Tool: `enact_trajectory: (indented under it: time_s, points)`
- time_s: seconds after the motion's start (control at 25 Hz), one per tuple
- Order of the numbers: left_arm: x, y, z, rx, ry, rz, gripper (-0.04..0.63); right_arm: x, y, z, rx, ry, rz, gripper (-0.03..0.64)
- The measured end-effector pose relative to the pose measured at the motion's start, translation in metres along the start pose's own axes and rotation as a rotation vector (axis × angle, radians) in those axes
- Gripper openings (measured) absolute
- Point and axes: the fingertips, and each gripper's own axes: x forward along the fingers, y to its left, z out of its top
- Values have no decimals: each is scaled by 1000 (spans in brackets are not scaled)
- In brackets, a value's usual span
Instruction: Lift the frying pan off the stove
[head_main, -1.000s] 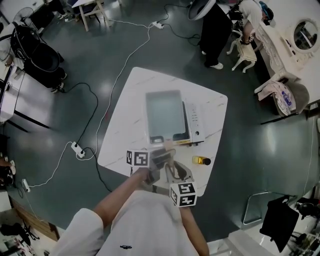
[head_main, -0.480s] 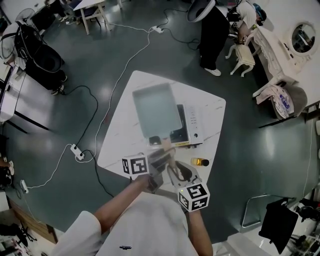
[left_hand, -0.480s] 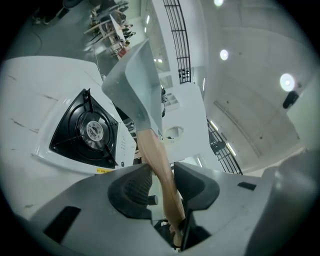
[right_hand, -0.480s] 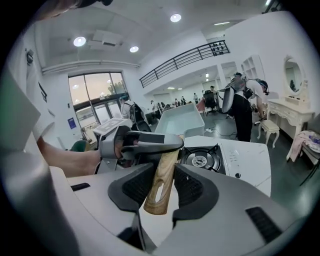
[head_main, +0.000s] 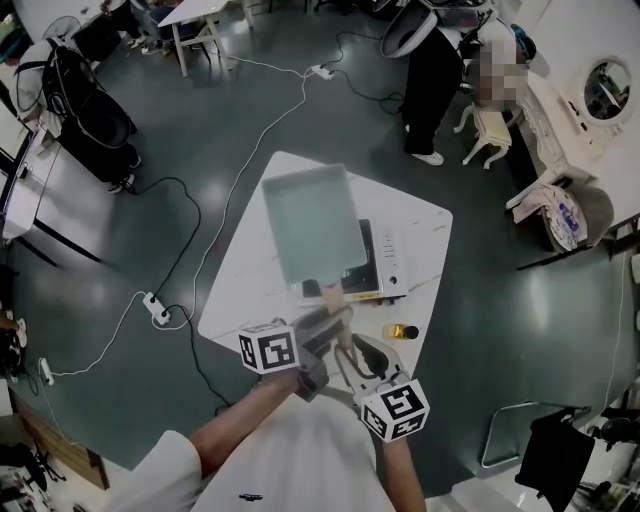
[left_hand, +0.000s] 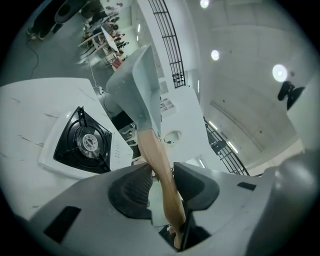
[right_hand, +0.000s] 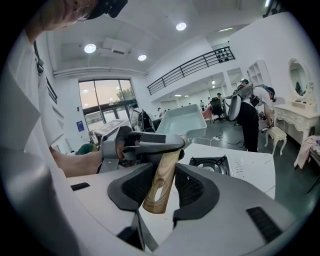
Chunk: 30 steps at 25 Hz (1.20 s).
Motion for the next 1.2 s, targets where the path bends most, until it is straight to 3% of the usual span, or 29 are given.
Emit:
enact_trajectory:
  time_s: [0.72, 1.2]
  points:
    - [-25, -23, 6, 11, -63, -33, 129, -10, 25, 13, -57, -17, 47, 129]
    - [-28, -30, 5, 6, -64, -48, 127, -16, 27, 18, -93, -27, 24, 120]
